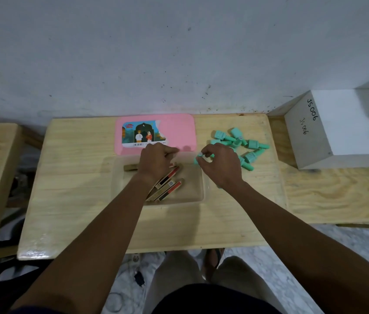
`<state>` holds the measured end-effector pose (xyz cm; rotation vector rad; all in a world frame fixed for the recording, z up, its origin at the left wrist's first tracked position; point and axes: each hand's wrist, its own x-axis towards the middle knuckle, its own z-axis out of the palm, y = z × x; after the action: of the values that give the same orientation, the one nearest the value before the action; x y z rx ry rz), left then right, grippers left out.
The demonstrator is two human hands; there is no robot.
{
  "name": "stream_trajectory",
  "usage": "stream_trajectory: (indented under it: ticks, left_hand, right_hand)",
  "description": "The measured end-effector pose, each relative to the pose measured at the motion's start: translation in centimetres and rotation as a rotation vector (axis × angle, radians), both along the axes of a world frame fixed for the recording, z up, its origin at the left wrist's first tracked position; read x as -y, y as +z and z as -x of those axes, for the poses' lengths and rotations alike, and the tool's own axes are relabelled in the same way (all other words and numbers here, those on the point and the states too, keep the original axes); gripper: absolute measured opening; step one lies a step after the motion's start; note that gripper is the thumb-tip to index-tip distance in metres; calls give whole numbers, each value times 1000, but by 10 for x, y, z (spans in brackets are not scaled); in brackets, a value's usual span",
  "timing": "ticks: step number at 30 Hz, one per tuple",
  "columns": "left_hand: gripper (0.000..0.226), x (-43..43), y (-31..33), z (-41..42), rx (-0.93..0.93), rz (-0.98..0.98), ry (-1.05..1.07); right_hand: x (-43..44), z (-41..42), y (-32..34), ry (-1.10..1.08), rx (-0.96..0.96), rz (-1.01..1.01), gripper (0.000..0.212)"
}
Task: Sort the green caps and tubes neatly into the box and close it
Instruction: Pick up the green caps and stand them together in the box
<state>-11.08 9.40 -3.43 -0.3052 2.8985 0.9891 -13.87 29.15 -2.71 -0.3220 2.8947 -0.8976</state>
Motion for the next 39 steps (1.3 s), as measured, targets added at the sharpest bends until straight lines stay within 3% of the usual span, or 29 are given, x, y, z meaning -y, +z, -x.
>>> stream_trajectory:
  ticks: [17, 24, 30, 35, 39]
  left_hand:
    - [19, 2, -5, 0, -8, -26, -3]
    - [20, -1, -1, 0, 28, -26, 10]
    - [27, -35, 20, 15, -74, 174, 27]
    - [25, -85, 27, 57, -6, 150, -135]
    - [27, -115, 10, 90, 100, 212, -261]
  right_hand:
    - [12, -12, -13, 13, -181, -371, 25]
    - [3, -12, -12, -15, -168, -261, 32]
    - [-35, -1, -11, -265, -95, -114, 24]
    - [-75, 30, -18, -361, -32, -74, 23]
    - [-90, 60, -26, -257, 9, -50, 32]
